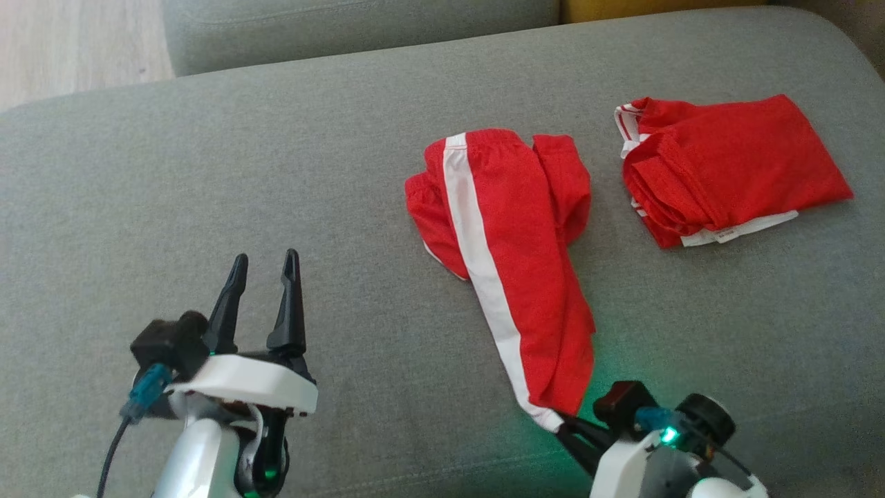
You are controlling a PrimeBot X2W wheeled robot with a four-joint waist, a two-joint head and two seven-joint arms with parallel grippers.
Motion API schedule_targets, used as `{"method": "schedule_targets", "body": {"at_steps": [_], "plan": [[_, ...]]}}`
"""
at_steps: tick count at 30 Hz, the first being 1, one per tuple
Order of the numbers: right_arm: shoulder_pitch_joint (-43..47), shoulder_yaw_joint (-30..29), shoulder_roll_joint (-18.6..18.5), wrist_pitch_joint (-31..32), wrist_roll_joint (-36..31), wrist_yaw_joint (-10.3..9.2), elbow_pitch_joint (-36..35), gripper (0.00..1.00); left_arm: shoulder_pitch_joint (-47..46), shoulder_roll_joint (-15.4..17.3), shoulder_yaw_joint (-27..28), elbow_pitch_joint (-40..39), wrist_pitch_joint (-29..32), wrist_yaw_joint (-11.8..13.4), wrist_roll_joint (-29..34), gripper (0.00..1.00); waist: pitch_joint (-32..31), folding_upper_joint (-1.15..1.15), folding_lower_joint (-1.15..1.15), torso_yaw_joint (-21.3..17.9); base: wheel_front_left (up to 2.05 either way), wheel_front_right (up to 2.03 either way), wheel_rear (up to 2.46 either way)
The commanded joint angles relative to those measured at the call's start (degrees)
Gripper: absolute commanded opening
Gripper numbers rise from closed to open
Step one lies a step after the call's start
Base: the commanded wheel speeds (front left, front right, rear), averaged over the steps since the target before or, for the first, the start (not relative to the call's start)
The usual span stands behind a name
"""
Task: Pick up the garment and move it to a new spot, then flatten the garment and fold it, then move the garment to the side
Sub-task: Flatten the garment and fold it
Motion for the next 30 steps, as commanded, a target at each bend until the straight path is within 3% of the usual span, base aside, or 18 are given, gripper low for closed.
{"method": "schedule_targets", "body": {"at_steps": [1, 2, 3, 12, 16, 21, 30], "plan": [[-0.6, -0.1, -0.8, -0.1, -0.5, -0.05, -1.5, 0.0, -3.1, 0.4, 1.6, -1.7, -0.7, -0.2, 0.7, 1.0, 0.1, 0.0, 0.0, -0.2, 0.0, 0.0, 0.0], [-0.9, -1.0, -0.8, -0.7, -1.2, -0.05, -1.6, 0.02, -3.3, 0.4, 1.6, -1.5, -0.7, -0.2, 0.7, 1.0, 0.1, 0.0, 0.0, -0.3, 0.0, 0.0, 0.0], [-0.9, -2.1, -0.3, -1.4, -1.5, -0.05, -1.6, 1.0, -3.4, 0.4, 1.5, -1.4, -0.7, -0.3, 0.8, 1.0, 0.2, 0.0, 0.0, -0.4, 0.0, 0.0, 0.0], [-1.7, -11.5, 2.6, -3.8, -3.6, -0.05, -5.3, 1.0, -3.6, 0.4, 1.8, -0.4, -0.7, -0.6, 1.5, 1.0, -0.6, 0.0, 0.0, -0.9, 0.0, 0.0, 0.0], [-1.2, -20.6, 6.1, -4.9, -7.7, -0.05, -8.9, 1.0, -4.2, 0.4, 2.2, -0.1, -0.7, -0.9, 2.1, 1.0, -1.1, 0.0, 0.0, -1.2, 0.0, 0.0, 0.0], [-1.0, -27.4, 10.0, -5.9, -11.9, -0.05, -12.0, 1.0, -5.7, 0.4, 2.2, 0.2, -0.7, -1.6, 3.0, 1.0, -0.7, 0.0, 0.0, -2.0, 0.0, 0.0, 0.0], [-2.1, -30.4, 14.6, -10.1, -15.5, -0.05, -12.8, 1.0, -12.7, 2.1, -1.9, 5.8, 2.1, -4.8, 5.3, 1.0, 2.2, 0.0, 0.0, -5.8, 0.0, 0.0, 0.0]]}}
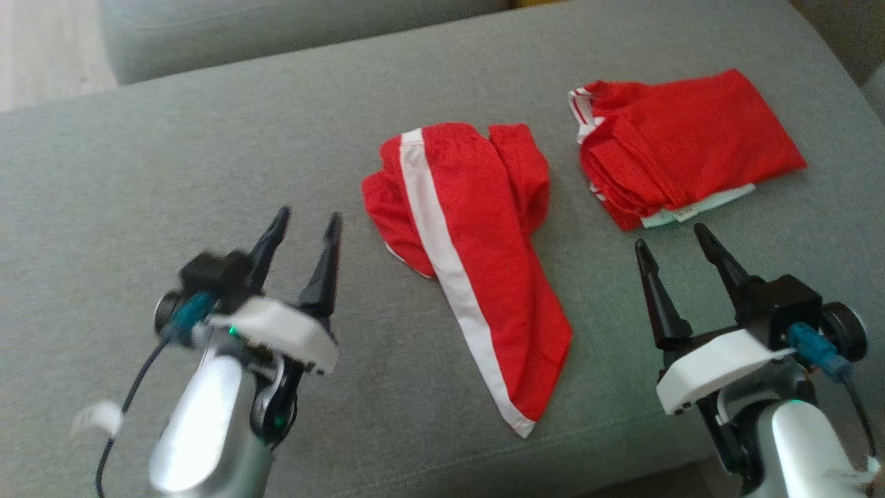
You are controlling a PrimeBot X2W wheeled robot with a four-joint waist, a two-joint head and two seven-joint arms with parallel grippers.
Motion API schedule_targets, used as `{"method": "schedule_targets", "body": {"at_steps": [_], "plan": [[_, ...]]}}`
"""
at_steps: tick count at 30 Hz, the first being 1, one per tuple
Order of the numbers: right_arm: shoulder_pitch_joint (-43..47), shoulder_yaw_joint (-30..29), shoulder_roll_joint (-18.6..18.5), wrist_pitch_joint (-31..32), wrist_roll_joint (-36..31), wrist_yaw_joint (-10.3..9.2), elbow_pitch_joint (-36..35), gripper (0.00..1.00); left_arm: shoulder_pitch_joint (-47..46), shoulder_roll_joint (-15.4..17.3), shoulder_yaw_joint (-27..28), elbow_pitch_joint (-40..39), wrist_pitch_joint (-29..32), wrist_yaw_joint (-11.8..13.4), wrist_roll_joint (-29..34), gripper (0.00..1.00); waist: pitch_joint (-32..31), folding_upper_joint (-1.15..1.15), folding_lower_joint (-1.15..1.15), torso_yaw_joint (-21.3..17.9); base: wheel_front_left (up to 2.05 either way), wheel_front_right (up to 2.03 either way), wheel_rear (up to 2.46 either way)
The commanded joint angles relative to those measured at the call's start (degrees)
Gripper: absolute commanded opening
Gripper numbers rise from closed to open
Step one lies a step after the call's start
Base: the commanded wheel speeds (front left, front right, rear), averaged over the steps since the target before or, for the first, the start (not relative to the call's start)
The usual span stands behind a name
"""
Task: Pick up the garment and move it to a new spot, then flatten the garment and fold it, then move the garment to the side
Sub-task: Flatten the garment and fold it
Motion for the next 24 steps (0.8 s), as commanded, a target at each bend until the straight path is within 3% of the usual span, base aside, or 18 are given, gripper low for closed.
{"method": "schedule_targets", "body": {"at_steps": [1, 7, 12, 18, 24], "plan": [[-2.2, 1.6, 0.2, -0.9, -0.3, -0.05, -1.9, 1.0, -4.6, 1.5, 0.6, -1.1, 1.0, -0.5, 0.6, 1.0, 1.7, 0.0, 0.0, -1.8, 0.0, 0.0, 0.0], [-4.3, 3.5, 1.2, -2.8, -0.2, -0.05, 0.0, 1.0, -14.9, 6.4, -8.0, 2.6, 11.9, -2.1, -3.8, 1.0, 5.5, 0.0, 0.0, -6.2, 0.0, 0.0, 0.0], [-6.5, 4.8, 1.5, -4.5, 0.2, -0.05, 2.1, 1.0, -24.7, 16.4, -18.5, 1.5, 20.7, -2.1, -14.0, 1.0, 7.4, 0.0, 0.0, -9.4, 0.0, 0.0, 0.0], [-8.9, 7.3, 1.6, -6.6, 2.1, -0.05, 4.8, 1.0, -33.9, 28.2, -27.3, -2.1, 30.6, -2.2, -28.1, 1.0, 8.7, 0.0, 0.0, -12.4, 0.0, 0.0, 0.0], [-9.9, 8.7, 1.6, -8.6, 4.1, -0.05, 6.7, 1.0, -39.3, 35.0, -36.0, -2.8, 34.0, -2.2, -33.7, 1.0, 9.8, 0.0, 0.0, -14.5, 0.0, 0.0, 0.0]]}}
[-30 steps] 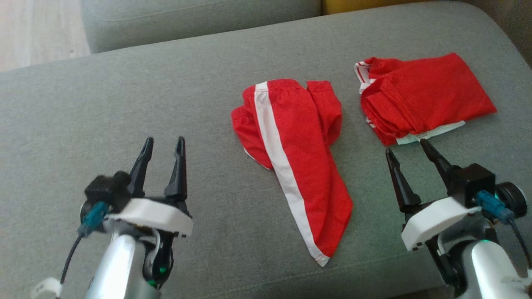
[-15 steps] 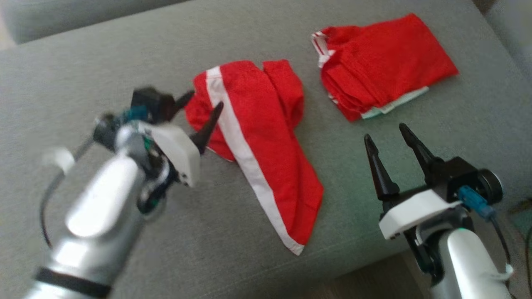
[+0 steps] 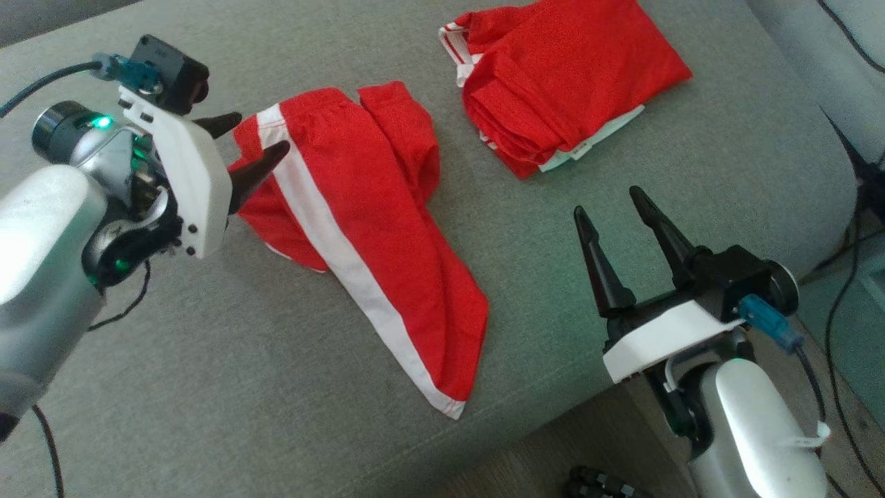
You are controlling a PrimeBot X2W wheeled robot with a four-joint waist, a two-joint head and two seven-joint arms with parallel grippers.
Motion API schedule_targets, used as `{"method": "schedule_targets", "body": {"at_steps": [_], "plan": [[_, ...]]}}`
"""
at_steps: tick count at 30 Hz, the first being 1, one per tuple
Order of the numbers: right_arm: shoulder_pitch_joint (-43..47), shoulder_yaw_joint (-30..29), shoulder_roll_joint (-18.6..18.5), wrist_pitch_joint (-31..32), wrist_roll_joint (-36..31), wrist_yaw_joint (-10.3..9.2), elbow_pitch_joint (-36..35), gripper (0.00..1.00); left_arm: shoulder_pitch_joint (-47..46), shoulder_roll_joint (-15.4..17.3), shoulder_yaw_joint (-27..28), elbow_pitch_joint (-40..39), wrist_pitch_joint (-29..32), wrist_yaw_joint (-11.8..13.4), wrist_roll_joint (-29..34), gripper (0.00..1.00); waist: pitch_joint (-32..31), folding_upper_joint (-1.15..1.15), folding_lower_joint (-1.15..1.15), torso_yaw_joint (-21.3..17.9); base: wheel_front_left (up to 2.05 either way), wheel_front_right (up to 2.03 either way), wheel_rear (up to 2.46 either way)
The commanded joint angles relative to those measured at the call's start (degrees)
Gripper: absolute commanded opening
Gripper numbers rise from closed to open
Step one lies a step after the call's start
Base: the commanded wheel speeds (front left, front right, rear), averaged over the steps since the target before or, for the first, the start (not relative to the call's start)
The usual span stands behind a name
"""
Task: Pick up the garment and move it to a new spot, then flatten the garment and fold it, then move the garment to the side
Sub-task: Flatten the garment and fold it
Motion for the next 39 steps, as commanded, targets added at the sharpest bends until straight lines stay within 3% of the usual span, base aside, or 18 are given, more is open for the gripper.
{"method": "schedule_targets", "body": {"at_steps": [1, 12, 28, 29, 30, 39], "plan": [[-1.7, 1.4, 0.1, -0.7, 0.5, -0.05, -1.5, 1.0, -4.5, 2.9, 1.6, -1.0, -0.2, 0.1, -0.3, 1.0, 0.6, 0.0, 0.0, -0.7, 0.0, 0.0, 0.0], [-1.8, 2.7, 0.1, -2.6, 2.1, -0.05, 0.9, 1.0, -11.8, 5.3, -8.6, 2.6, -1.6, 0.0, -4.5, 1.0, 1.9, 0.0, 0.0, -3.2, 0.0, 0.0, 0.0], [-1.7, 3.3, 0.1, -3.4, 2.8, -0.05, 2.0, 1.0, -17.1, 6.5, -18.7, 5.8, -1.3, 0.0, -9.2, 1.0, 2.4, 0.0, 0.0, -5.1, 0.0, 0.0, 0.0], [-1.7, 3.3, 0.1, -3.4, 2.8, -0.05, 2.1, 1.0, -17.2, 6.5, -18.9, 6.0, -1.4, 0.0, -9.6, 0.44, 2.4, 0.0, 0.0, -5.1, 0.0, 0.0, 0.0], [-1.7, 3.2, 0.1, -3.4, 2.8, -0.05, 2.0, 1.0, -17.4, 6.3, -19.2, 6.6, -1.7, 0.0, -10.4, 0.0, 2.4, 0.0, 0.0, -5.1, 0.0, 0.0, 0.0], [-2.1, 3.2, 0.1, -3.0, 2.0, -0.05, 1.7, 1.0, -17.8, 4.1, -16.5, 11.0, -6.0, 0.1, -17.3, 0.0, 1.2, 0.0, 0.0, -1.9, 0.0, 0.0, 0.0]]}}
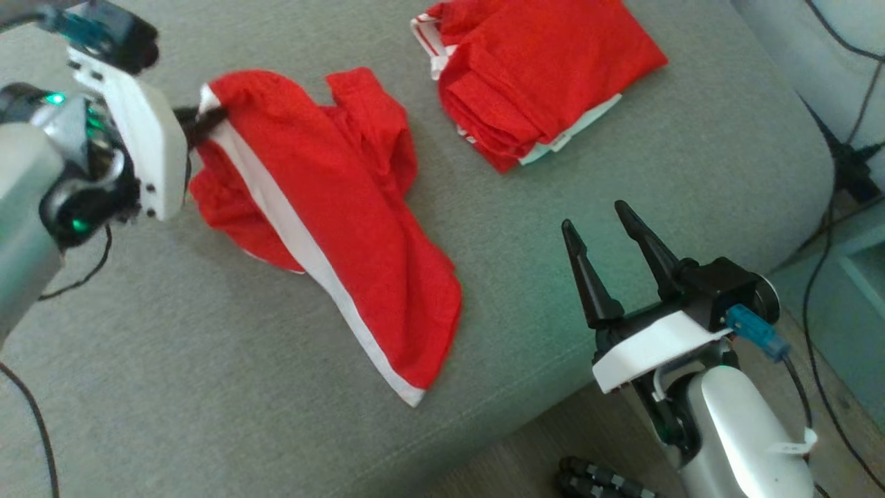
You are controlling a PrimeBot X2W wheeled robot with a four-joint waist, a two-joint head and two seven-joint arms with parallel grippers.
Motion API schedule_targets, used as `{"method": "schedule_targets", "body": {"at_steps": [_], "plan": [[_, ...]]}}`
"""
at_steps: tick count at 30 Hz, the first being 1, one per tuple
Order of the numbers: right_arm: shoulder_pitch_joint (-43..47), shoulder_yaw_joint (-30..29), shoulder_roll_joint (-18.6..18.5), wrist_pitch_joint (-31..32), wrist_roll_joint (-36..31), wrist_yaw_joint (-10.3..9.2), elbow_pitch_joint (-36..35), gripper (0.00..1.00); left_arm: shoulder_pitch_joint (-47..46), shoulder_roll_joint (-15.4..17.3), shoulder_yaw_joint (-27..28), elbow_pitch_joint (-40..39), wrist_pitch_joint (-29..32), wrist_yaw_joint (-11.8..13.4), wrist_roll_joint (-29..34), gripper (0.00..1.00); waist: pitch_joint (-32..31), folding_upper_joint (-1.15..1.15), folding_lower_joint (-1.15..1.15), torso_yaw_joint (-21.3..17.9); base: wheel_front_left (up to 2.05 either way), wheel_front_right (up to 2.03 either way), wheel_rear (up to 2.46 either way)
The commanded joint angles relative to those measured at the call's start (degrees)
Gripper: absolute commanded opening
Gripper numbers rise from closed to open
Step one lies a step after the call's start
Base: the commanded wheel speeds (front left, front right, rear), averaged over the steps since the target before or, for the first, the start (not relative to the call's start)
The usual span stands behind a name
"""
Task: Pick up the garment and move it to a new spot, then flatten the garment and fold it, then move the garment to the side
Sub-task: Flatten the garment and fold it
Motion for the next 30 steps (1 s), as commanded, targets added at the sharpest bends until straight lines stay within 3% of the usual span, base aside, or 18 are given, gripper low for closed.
{"method": "schedule_targets", "body": {"at_steps": [1, 9, 16, 22, 30], "plan": [[-2.3, 1.4, 0.1, 0.1, -0.4, -0.05, -1.9, 1.0, -4.2, 0.9, 4.3, 0.8, -1.6, 0.2, -0.9, 0.0, -0.6, 0.0, 0.0, 1.3, 0.0, 0.0, 0.0], [-4.0, 3.7, 0.1, 1.1, -1.6, -0.05, -1.6, 1.0, -4.6, -2.6, 8.9, 7.5, -8.6, 4.6, -3.2, 0.0, -2.3, 0.0, 0.0, 6.5, 0.0, 0.0, 0.0], [-6.3, 7.2, 0.1, 1.6, -2.3, -0.05, 0.0, 1.0, -3.4, -3.3, 9.4, 11.3, -11.0, 7.7, -2.9, 0.0, -3.2, 0.0, 0.0, 11.1, 0.0, 0.0, 0.0], [-8.3, 11.6, 0.1, 1.4, -2.5, -0.05, 2.7, 1.0, -1.3, -3.5, 9.5, 12.8, -12.9, 9.2, -3.1, 0.0, -3.5, 0.0, 0.0, 14.1, 0.0, 0.0, 0.0], [-12.1, 20.9, -1.9, 1.1, -2.8, -0.05, 10.4, 1.0, 3.3, -5.2, 10.7, 9.9, -18.4, 9.1, -4.6, 0.0, -3.7, 0.0, 0.0, 18.9, 0.0, 0.0, 0.0]]}}
